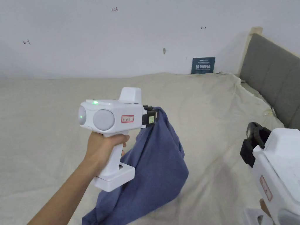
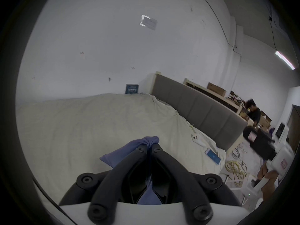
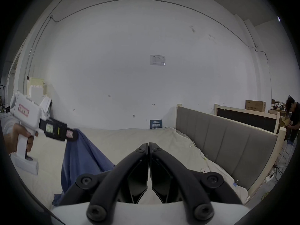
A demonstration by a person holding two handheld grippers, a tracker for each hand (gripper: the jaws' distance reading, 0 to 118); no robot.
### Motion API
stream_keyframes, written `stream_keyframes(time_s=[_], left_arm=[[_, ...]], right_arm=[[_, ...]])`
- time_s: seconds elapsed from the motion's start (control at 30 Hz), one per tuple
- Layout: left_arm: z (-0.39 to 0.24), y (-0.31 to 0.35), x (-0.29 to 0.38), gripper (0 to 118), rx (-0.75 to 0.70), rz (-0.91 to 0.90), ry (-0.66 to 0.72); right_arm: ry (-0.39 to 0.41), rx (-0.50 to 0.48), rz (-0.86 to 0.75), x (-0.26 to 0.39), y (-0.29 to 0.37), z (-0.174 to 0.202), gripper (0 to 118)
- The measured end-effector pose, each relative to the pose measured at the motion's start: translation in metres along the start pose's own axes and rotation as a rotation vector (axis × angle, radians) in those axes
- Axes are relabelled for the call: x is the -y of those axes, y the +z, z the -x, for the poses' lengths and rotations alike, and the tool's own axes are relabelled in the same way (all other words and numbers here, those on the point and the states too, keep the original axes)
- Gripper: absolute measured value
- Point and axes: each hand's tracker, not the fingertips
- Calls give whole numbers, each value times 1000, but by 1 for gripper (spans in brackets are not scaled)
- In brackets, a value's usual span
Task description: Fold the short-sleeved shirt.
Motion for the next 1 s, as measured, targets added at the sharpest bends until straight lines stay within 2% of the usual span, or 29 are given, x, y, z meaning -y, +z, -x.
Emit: stream_keyframes(time_s=[0.2,0.4,0.7,0.8,0.87,0.9,0.93,1.0], left_arm=[[-13,-39,63,0,55,164,-58],[-5,-72,135,0,0,352,-77],[23,-119,198,0,-167,565,36],[25,-119,203,1,-188,544,63],[25,-114,197,15,-187,531,92],[23,-109,195,27,-191,525,94],[22,-105,191,54,-203,517,93],[23,-92,184,94,-258,479,103]], right_arm=[[-5,13,19,8,0,-4,0],[-12,-4,48,15,-3,8,0],[-11,-37,97,30,-10,18,0],[-12,-44,109,32,-10,20,0],[-9,-44,112,34,-10,17,0],[-8,-45,113,34,-10,18,0],[-8,-47,115,33,-10,18,0],[-6,-49,111,35,-11,12,0]])
